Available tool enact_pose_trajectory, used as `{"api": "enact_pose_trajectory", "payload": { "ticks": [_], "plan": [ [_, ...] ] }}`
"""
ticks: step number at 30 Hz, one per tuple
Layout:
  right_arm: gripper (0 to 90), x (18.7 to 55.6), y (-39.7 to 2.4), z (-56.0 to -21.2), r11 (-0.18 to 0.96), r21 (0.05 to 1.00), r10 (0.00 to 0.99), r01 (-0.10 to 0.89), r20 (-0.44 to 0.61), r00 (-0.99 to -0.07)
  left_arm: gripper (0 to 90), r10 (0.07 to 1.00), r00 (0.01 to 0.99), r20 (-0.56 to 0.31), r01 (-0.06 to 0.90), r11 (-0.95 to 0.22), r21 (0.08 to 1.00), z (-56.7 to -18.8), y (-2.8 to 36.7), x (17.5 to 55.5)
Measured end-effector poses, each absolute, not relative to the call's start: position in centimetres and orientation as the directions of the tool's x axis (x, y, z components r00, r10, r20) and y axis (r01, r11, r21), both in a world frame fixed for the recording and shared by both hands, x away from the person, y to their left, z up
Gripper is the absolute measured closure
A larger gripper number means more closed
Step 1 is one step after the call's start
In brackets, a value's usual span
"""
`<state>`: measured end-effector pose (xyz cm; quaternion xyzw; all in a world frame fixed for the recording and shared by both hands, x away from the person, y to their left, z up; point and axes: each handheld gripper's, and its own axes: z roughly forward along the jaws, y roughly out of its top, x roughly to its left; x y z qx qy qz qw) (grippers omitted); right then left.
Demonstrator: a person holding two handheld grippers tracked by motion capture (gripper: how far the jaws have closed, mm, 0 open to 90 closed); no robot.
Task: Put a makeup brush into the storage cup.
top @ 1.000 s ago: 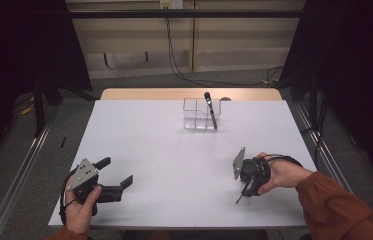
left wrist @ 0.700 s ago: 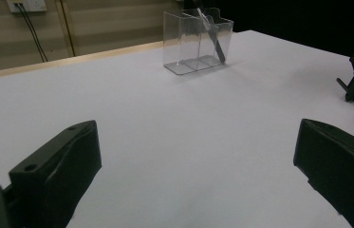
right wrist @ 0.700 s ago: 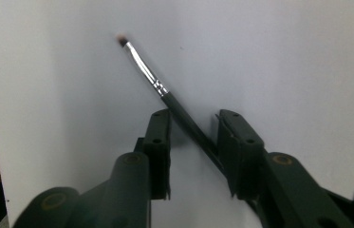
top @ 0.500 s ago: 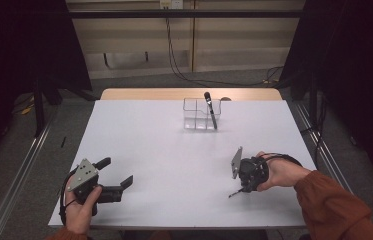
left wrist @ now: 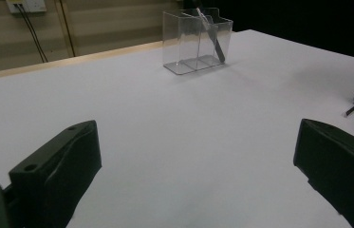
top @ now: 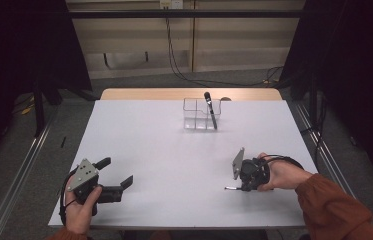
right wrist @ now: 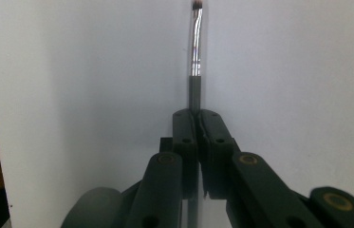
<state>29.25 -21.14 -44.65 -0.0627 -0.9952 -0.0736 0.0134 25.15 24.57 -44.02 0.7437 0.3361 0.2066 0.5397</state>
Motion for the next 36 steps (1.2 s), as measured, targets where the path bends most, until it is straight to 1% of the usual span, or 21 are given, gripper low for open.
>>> {"api": "enact_pose_trajectory", "payload": {
  "ticks": [4,15,23,32,36],
  "plan": [
    [86.1,29.3,-21.4,-44.7,0.977,0.17,0.124,0.129,0.04,-0.991,1.9,0.721,0.691,-0.047,0.273,-0.2,0.941,-44.0,24.6,25.2],
    [86.1,29.5,-21.9,-44.3,0.971,0.183,0.146,0.152,0.046,-0.988,1.9,0.722,0.69,-0.052,0.274,-0.195,0.942,-44.0,24.6,25.2],
    [86.1,29.1,-22.6,-42.6,0.942,0.295,0.177,0.163,-0.022,-0.984,1.8,0.721,0.691,-0.047,0.272,-0.2,0.941,-44.0,24.6,25.2],
    [86.1,29.5,-24.1,-42.1,0.886,0.405,0.259,0.227,-0.025,-0.966,1.9,0.721,0.691,-0.048,0.273,-0.199,0.941,-44.0,24.6,25.3],
    [86.1,29.4,-24.4,-41.7,0.842,0.485,0.3,0.237,-0.055,-0.952,1.9,0.722,0.69,-0.049,0.273,-0.197,0.942,-44.0,24.6,25.3]
  ]
}}
